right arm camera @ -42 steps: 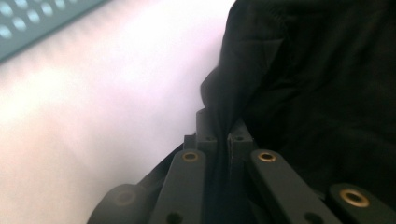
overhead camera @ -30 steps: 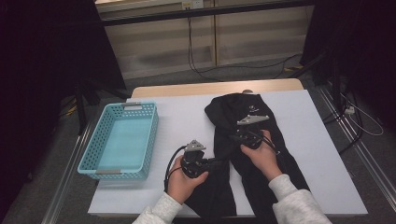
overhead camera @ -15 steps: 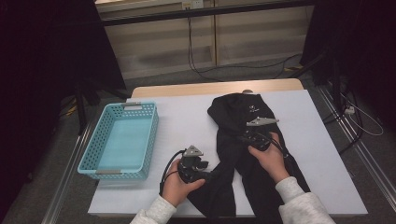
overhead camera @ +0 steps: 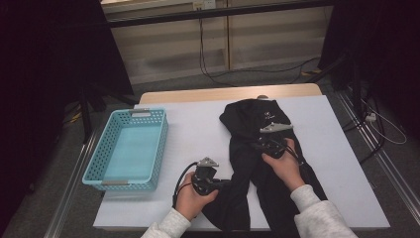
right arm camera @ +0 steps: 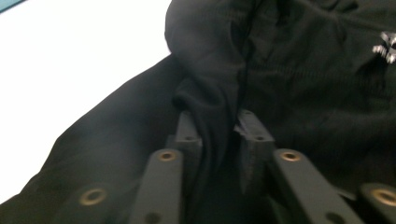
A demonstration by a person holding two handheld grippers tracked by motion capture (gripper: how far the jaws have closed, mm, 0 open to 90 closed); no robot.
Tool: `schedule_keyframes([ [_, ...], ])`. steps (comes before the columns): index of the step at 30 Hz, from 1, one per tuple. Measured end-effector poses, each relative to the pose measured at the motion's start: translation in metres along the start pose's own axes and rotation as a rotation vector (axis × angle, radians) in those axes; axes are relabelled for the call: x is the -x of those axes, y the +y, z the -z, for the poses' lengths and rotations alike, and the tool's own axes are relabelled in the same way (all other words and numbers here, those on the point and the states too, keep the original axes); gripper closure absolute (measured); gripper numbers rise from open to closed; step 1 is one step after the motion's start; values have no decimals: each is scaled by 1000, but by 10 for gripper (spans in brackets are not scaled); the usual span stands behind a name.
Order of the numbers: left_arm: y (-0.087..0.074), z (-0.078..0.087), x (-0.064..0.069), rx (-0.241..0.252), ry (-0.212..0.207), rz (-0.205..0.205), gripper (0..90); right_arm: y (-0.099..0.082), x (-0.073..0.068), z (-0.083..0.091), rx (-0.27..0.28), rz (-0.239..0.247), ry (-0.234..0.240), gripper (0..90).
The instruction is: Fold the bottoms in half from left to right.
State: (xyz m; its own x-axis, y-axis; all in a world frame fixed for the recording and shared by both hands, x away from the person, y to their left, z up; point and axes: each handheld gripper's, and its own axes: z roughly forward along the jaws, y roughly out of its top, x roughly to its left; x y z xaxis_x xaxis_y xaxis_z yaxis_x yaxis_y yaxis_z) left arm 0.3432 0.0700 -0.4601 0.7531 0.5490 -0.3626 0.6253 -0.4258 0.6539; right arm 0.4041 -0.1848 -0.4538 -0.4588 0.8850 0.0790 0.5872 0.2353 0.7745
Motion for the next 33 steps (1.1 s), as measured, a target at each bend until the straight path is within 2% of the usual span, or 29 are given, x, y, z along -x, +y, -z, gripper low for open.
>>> schedule_keyframes([
  [3, 2, 4, -1, 12, -6, 13, 895, 8, -3, -5, 17, 27, -21, 579],
  [8, 3, 8, -3, 17, -20, 25, 896, 25, -7, -21, 32, 71, -59, 481],
  [10, 4, 10, -4, 15, -27, 26, 896, 31, -8, -28, 36, 66, -58, 462],
  [15, 6, 12, -5, 28, -28, 30, 896, 41, -16, -44, 46, 101, -66, 421],
  [17, 6, 14, -7, 23, -31, 31, 897, 43, -19, -46, 68, 106, -78, 395],
  [20, 5, 14, -7, 31, -24, 39, 897, 45, -22, -48, 74, 126, -66, 391],
  [21, 5, 14, -7, 27, -20, 43, 897, 48, -27, -50, 68, 161, -52, 386],
  [22, 5, 14, -8, 26, -22, 41, 897, 49, -29, -52, 60, 174, -54, 375],
  [25, 5, 14, -7, 28, -25, 46, 897, 50, -34, -60, 35, 214, -66, 423],
  [26, 5, 15, -7, 27, -25, 45, 897, 50, -33, -63, 26, 203, -53, 444],
  [30, 5, 14, -7, 25, -28, 42, 897, 46, -30, -72, -22, 214, -77, 514],
  [33, 5, 13, -6, 22, -34, 45, 897, 44, -25, -74, -37, 194, -87, 623],
])
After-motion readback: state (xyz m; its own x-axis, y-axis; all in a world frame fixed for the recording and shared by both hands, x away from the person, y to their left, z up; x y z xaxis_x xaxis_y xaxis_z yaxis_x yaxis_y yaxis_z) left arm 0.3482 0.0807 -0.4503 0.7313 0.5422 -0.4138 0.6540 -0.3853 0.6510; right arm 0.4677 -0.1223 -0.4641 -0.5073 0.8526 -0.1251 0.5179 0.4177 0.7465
